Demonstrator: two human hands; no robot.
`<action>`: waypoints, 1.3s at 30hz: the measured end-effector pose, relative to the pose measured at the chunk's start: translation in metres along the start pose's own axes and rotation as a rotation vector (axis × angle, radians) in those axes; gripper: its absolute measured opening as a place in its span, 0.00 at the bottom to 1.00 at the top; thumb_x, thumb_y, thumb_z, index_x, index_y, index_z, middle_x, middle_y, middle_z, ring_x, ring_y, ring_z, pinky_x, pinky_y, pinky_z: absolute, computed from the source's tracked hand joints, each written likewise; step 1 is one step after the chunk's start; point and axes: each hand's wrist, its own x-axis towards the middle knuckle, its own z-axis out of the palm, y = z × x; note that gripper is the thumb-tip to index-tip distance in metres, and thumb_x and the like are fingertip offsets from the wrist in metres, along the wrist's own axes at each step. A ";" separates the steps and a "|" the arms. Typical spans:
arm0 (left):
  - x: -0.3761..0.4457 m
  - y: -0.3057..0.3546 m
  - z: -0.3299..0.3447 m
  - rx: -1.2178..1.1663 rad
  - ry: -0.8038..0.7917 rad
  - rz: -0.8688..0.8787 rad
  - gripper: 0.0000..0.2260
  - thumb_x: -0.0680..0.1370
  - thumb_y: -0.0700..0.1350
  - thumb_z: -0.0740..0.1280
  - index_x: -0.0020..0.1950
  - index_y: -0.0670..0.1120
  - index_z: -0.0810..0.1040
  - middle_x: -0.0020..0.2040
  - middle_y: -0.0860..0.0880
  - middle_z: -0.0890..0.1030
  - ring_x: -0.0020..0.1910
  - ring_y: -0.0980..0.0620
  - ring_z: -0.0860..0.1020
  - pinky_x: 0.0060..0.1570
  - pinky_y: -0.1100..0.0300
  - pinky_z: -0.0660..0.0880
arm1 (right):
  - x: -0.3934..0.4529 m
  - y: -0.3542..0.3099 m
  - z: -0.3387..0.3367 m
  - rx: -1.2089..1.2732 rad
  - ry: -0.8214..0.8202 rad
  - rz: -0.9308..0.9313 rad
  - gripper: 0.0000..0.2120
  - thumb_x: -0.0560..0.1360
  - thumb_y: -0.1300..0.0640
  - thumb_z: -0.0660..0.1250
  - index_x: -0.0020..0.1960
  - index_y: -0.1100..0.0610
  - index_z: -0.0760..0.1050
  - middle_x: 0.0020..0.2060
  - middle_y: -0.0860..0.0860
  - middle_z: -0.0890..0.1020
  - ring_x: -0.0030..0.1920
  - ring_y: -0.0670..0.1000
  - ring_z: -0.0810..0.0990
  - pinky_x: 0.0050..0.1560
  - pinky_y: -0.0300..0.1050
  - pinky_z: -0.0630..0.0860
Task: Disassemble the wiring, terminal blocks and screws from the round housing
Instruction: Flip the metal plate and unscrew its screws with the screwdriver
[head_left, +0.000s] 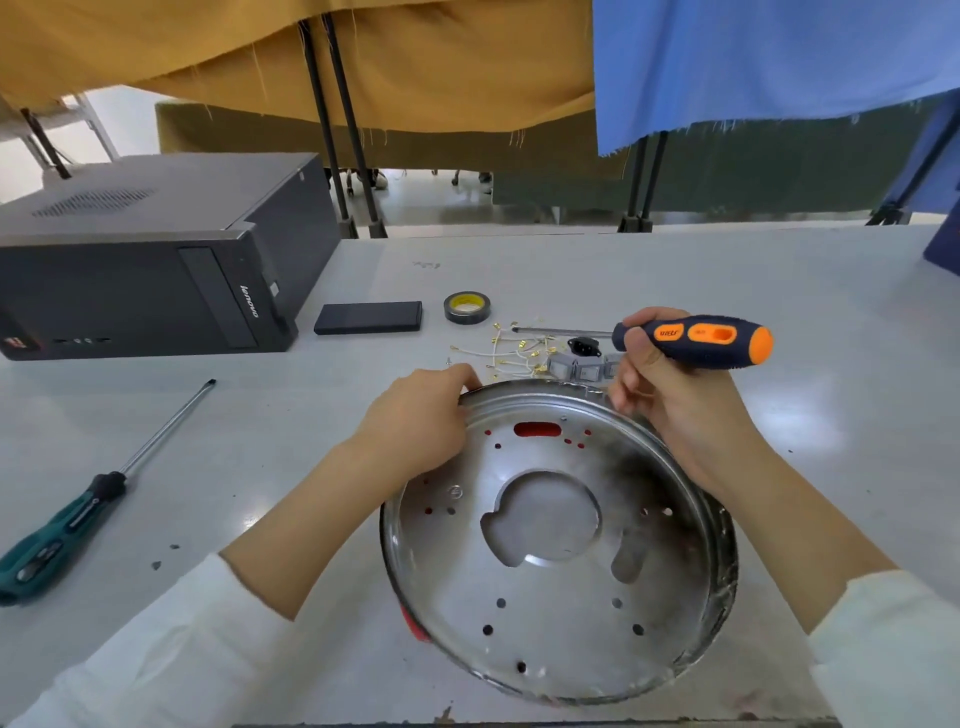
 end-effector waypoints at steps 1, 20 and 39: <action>-0.002 -0.003 0.000 0.018 -0.016 -0.024 0.14 0.76 0.42 0.59 0.61 0.53 0.71 0.52 0.50 0.80 0.47 0.46 0.76 0.39 0.57 0.71 | 0.003 -0.001 0.001 0.032 -0.009 0.009 0.09 0.73 0.52 0.68 0.50 0.55 0.74 0.28 0.52 0.71 0.28 0.53 0.71 0.32 0.45 0.71; -0.001 -0.018 -0.001 -0.066 -0.072 0.003 0.13 0.79 0.50 0.61 0.64 0.51 0.70 0.56 0.49 0.79 0.53 0.46 0.76 0.51 0.53 0.74 | 0.022 -0.043 0.042 -0.672 0.179 -0.475 0.29 0.71 0.40 0.66 0.35 0.70 0.73 0.30 0.64 0.77 0.34 0.60 0.76 0.39 0.58 0.73; 0.008 -0.026 0.008 -0.122 -0.012 0.094 0.14 0.81 0.41 0.61 0.65 0.49 0.74 0.60 0.47 0.80 0.57 0.46 0.75 0.55 0.57 0.69 | 0.004 -0.042 0.044 -0.656 0.203 -0.469 0.19 0.72 0.51 0.67 0.28 0.58 0.65 0.22 0.48 0.71 0.26 0.44 0.70 0.29 0.36 0.66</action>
